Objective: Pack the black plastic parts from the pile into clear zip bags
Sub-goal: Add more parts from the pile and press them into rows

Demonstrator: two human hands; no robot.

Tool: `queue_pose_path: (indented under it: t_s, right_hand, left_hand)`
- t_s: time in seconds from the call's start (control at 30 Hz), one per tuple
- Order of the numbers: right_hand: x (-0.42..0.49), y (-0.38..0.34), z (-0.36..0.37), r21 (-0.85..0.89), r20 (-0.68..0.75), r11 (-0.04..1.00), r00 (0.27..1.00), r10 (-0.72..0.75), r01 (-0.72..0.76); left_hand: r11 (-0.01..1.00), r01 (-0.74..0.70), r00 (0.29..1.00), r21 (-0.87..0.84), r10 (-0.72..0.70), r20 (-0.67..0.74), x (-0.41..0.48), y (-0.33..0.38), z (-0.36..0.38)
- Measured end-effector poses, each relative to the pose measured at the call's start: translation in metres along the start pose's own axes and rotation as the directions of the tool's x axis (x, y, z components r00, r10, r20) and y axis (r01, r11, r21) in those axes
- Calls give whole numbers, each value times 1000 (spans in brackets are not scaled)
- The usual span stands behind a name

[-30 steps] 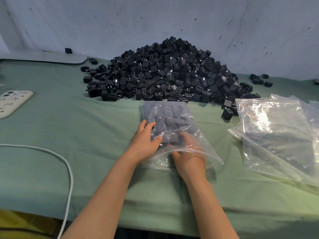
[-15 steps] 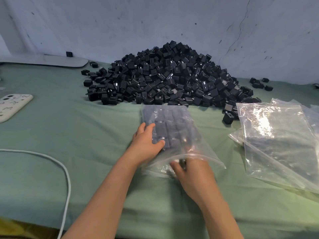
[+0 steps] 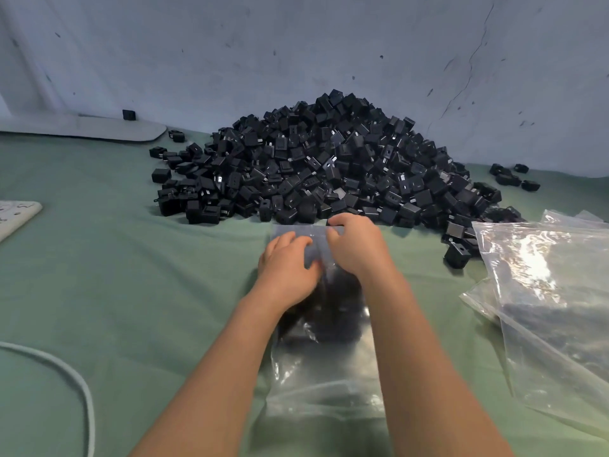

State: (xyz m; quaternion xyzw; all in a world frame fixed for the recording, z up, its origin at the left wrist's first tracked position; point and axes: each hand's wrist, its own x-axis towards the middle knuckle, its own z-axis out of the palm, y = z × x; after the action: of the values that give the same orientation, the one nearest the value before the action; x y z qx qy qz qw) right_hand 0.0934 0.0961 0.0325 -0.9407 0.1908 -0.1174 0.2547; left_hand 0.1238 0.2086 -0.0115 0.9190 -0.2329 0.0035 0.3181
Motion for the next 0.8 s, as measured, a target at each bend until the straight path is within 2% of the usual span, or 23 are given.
queue_pose_path:
  t_s: [0.1,0.27,0.47,0.57,0.7,0.8]
  right_hand:
    - [41,1,29,-110,39,992,996,75,-70]
    - [69,2,47,-255,45,928,956,291,-271]
    - [76,-1,56,-314,-1,898,946,323,-307]
    - [77,0,56,-278,-7,908,946,324,-313]
    - [72,0,45,-158,-82,945,958,275,-285]
    - [61,-7,22,57,-118,993,987,113,-107]
  left_hand:
    - [999,28,1000,-19,-28,-9,2,-8,8]
    - [990,51,995,-129,-62,-80,4,-13,15]
    - [984,79,988,-159,-99,-121,6,-14,13]
    - [985,74,986,-154,-96,-139,5,-14,13]
    - [983,46,976,-177,-81,-200,6,-14,12]
    - [960,-18,949,-281,-72,-308,6,-11,6]
